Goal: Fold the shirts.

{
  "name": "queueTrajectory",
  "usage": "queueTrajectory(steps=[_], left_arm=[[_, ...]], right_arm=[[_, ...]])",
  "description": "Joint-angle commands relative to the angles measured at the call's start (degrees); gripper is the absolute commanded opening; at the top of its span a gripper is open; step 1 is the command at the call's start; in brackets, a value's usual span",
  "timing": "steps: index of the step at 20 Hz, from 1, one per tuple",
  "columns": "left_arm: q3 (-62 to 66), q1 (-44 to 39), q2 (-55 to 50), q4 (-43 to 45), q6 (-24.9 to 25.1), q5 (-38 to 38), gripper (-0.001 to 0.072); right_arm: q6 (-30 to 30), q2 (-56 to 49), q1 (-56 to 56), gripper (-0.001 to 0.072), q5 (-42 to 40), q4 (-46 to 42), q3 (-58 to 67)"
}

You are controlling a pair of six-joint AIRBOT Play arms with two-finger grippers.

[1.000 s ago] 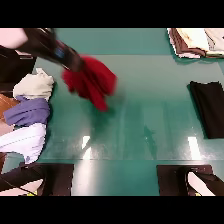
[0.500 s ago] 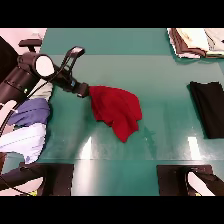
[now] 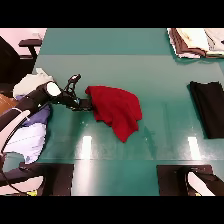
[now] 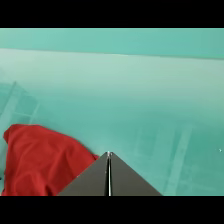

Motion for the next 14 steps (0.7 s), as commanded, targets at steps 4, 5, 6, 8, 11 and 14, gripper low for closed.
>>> queueTrajectory(steps=[4, 5, 6, 8, 11, 14], left_arm=[[-0.72, 0.24, -5.29, -12.31, 6.19, 7.82, 0.0520], [-0.50, 0.24, -5.49, -12.57, 6.10, 8.46, 0.0510], [-0.17, 0.24, -5.49, -12.57, 5.92, 9.20, 0.0343], [1.88, 0.31, -5.49, -12.00, 6.01, 9.25, 0.0026], [9.31, 0.31, -5.46, -4.94, 5.92, 4.07, 0.0027], [15.69, 0.31, -5.46, 2.34, 5.92, -1.03, 0.0027]], right_arm=[[0.07, 0.02, -0.02, 0.0020, 2.01, -0.02, 0.02], [0.07, 0.02, -0.02, 0.0021, 2.03, -0.02, 0.02], [0.07, 0.00, -0.02, 0.0021, 2.25, -0.02, 0.02], [0.09, 0.11, -0.02, 0.0020, 3.17, 0.00, -1.05], [0.17, 2.40, -0.02, 0.0021, 5.62, 0.00, -11.23], [0.98, 5.38, 0.96, 0.0076, 5.33, 1.77, -29.20]])
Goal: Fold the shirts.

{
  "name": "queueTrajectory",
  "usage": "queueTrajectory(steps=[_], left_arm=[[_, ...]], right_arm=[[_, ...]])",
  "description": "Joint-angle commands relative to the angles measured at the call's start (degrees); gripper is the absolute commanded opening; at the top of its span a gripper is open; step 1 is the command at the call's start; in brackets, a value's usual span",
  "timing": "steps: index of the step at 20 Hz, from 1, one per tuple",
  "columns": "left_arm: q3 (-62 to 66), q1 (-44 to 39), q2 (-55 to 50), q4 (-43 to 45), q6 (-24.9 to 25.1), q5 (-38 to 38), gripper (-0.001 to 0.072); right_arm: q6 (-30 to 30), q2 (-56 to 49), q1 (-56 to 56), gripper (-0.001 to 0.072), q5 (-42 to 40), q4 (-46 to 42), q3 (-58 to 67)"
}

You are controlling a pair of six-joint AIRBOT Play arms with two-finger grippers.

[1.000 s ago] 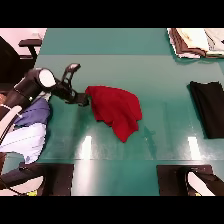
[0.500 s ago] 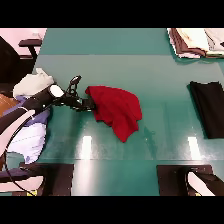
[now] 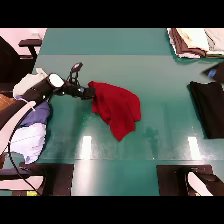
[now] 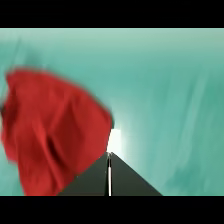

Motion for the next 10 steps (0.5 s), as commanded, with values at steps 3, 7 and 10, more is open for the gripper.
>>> queueTrajectory(steps=[3, 7, 10], left_arm=[[5.75, 0.07, -0.09, 8.44, 0.13, -4.92, 0.0027], [5.68, 0.07, -0.09, 8.87, 0.13, -5.18, 0.0028], [5.66, 0.07, -0.09, 9.70, 0.13, -5.97, 0.0028]], right_arm=[[0.37, 2.36, 5.90, 0.0412, -7.69, 10.34, -30.10], [0.39, -5.75, 15.93, 0.0411, -25.18, 12.63, -38.93], [-2.08, -17.00, 19.37, 0.0411, -29.59, 16.35, -35.15]])
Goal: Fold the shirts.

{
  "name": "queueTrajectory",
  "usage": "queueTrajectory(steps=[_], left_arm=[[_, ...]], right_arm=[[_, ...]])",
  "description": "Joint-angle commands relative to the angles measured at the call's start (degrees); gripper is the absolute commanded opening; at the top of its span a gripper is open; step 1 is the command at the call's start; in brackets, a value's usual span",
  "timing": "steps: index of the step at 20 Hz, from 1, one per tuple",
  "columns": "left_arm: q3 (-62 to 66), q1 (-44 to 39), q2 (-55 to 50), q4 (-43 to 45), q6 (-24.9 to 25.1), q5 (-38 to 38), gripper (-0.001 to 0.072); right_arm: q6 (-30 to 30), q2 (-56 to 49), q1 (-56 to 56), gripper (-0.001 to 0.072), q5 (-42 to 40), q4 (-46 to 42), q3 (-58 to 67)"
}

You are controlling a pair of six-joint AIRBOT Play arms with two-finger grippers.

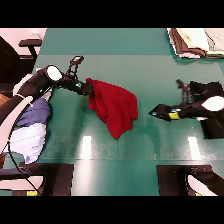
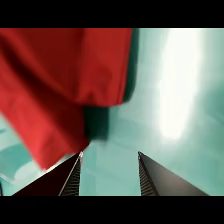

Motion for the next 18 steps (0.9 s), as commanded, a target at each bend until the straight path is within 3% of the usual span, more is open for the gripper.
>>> queueTrajectory(steps=[1, 8, 9, 11, 14, 18], left_arm=[[0.22, 0.04, -0.02, 2.12, 0.00, -1.36, 0.0027], [0.22, 0.04, -0.02, 4.92, 0.00, -3.02, 0.0028], [0.22, 0.04, -0.02, 4.90, 0.00, -3.02, 0.0028], [0.22, 0.04, -0.02, 4.92, 0.00, -3.23, 0.0028], [1.20, 0.04, 1.55, 6.84, -0.02, -3.65, 0.0027], [7.34, 0.04, 10.84, 13.46, 0.04, -2.93, 0.0027]], right_arm=[[-2.95, -11.28, 4.63, 0.0412, -7.30, 4.83, 1.51], [-3.61, -28.59, 8.81, 0.0404, -4.52, 4.96, 15.89], [-3.63, -30.10, 8.81, 0.0310, -3.87, 4.63, 17.53], [-5.92, -31.69, 8.81, 0.0042, -2.99, 4.61, 20.13], [-6.95, -29.90, 7.78, 0.0019, -2.97, 2.67, 23.82], [-6.75, -19.10, 3.37, 0.0019, -0.09, -6.58, 32.94]])
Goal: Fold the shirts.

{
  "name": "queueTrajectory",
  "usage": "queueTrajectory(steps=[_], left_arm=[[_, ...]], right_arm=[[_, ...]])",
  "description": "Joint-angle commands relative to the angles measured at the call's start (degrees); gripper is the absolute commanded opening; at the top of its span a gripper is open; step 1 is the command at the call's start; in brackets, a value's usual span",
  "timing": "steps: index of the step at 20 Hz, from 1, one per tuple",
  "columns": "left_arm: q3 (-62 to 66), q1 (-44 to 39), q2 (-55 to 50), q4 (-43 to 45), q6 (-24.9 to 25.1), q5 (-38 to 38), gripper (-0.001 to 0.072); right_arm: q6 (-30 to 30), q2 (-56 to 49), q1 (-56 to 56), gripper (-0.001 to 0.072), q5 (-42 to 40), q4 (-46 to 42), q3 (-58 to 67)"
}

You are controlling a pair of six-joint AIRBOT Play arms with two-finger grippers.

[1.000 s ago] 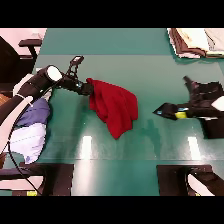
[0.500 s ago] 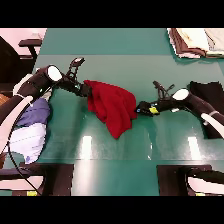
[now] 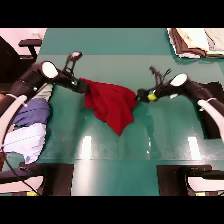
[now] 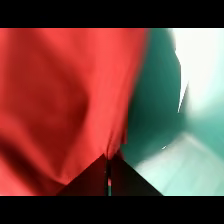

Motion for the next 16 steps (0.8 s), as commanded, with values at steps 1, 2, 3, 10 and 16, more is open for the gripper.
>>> queueTrajectory(steps=[1, 2, 3, 10, 16], left_arm=[[5.68, 0.04, 8.33, 4.90, 0.61, 0.57, 0.0027], [7.82, 0.02, 11.26, 4.79, 1.68, 0.55, 0.0027], [9.90, -0.02, 14.08, 4.26, 2.58, 0.50, 0.0027], [21.11, -0.02, 31.21, 3.06, 8.35, 0.44, 0.0027], [31.65, -0.02, 35.19, 2.97, 8.96, 0.09, 0.0027]], right_arm=[[-0.31, 8.57, -3.45, 0.0018, 3.19, -8.22, 8.70], [-0.28, 11.45, -4.39, 0.0018, 4.31, -9.99, 11.69], [-0.28, 14.43, -5.25, 0.0018, 5.51, -11.37, 14.95], [2.27, 30.73, -5.42, 0.0018, 9.60, -21.86, 31.26], [10.16, 35.63, -5.44, 0.0018, 16.39, -38.71, 45.55]])
